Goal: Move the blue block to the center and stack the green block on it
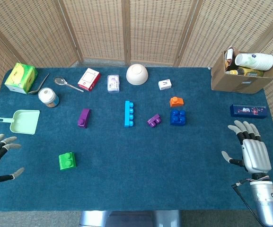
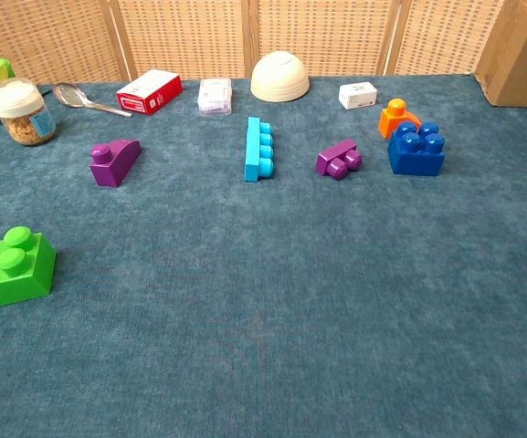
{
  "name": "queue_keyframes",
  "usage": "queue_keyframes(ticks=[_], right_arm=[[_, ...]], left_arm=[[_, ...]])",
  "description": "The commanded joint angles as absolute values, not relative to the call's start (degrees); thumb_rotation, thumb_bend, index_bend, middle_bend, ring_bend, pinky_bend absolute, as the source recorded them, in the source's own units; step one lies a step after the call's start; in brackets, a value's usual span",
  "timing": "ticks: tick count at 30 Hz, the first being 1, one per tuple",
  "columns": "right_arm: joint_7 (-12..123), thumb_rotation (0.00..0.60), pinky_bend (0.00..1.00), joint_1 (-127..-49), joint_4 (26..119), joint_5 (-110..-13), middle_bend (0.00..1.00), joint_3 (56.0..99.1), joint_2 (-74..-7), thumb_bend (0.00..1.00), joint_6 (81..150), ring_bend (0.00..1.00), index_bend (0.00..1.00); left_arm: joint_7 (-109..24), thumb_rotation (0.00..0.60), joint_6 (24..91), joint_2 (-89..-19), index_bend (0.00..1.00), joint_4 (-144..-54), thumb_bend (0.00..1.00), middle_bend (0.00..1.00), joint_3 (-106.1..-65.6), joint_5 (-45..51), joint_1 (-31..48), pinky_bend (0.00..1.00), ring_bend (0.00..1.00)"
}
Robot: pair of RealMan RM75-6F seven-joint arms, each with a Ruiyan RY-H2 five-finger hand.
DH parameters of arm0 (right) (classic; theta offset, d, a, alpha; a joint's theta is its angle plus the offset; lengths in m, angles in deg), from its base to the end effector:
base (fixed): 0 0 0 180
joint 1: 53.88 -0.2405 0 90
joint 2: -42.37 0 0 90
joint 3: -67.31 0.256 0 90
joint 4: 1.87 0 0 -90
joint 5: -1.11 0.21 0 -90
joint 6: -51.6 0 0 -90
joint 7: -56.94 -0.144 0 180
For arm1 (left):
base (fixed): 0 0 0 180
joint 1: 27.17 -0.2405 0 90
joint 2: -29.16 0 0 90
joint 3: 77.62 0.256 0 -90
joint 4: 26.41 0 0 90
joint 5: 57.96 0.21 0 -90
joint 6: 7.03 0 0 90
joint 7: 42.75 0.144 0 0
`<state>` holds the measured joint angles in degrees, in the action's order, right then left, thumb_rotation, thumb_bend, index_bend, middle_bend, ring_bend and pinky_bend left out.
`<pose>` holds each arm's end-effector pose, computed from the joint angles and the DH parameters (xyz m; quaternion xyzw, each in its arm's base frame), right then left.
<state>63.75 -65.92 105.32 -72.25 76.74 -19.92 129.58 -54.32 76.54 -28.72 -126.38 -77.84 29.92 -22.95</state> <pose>-0.2557 -0.2311 0.1534 0.5566 -0.4442 0.4199 0.5626 -0.2953 0.1660 0.1696 -0.5671 -0.4709 -0.4312 0.5203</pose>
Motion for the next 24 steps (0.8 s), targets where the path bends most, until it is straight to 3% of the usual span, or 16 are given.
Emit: queue_keyframes(ticks=[1, 24], right_arm=[[63.6, 0.522, 0.00, -66.0, 105.2, -72.1, 0.13, 76.8, -20.1, 0.24, 129.6, 0.00, 0.19], [61.3, 0.525, 0.01, -67.2, 105.7, -73.5, 0.13, 77.0, -19.2, 0.24, 127.6, 0.00, 0.19]], left_arm=[[-54.3, 0.595, 76.4, -28.6, 0.31, -126.5, 0.24, 0.21, -77.9, 29.8, -22.8, 0.00, 0.05], [-53.3, 0.594, 76.8, -28.0, 0.31, -128.0, 0.24, 0.21, -77.4, 30.3, -23.2, 0.00, 0.05]])
